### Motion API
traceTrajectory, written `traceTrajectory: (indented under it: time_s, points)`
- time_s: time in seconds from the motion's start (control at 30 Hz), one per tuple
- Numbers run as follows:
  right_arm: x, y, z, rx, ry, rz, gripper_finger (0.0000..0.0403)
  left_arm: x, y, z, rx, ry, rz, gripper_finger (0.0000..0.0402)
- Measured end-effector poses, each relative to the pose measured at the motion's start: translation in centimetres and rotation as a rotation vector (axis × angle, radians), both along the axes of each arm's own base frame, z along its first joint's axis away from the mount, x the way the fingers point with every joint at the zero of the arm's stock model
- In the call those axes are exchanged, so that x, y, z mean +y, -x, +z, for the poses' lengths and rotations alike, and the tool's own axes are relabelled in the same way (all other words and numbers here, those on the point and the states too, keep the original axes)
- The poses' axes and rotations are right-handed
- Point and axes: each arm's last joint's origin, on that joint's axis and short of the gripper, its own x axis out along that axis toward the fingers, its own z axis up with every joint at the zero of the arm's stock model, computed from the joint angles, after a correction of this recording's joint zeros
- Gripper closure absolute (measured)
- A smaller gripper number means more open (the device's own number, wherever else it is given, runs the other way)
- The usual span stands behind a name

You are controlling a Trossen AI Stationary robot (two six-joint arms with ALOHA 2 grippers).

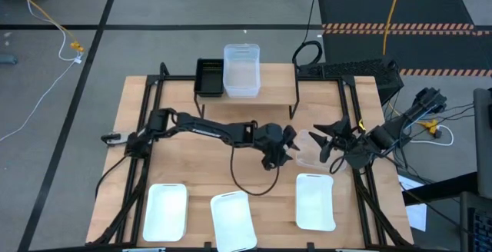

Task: Stack baskets on shelf by color
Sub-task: Stack the transparent bin on top of the other transparent bins on the shelf

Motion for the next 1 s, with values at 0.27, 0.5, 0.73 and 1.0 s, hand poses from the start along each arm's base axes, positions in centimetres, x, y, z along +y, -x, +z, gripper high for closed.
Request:
traceTrajectory:
  time_s: [0.27,0.5,0.73,1.0]
  points:
    - [0.1,0.0,0.0,0.004,-0.004,0.009,0.0248,0.1,-0.9,-3.1,-0.017,-0.261,-0.076,0.0183]
    - [0.2,-0.2,-0.1,0.002,-0.002,0.008,0.0248,1.4,-1.3,-3.5,-0.044,-0.303,-0.05,0.0183]
    - [0.4,-0.4,0.0,-0.015,-0.012,0.008,0.0248,1.9,-1.4,-4.6,-0.023,-0.288,-0.074,0.0184]
    - [0.4,-0.5,0.0,-0.016,-0.011,0.008,0.0248,2.0,-1.4,-5.1,-0.007,-0.272,-0.078,0.0238]
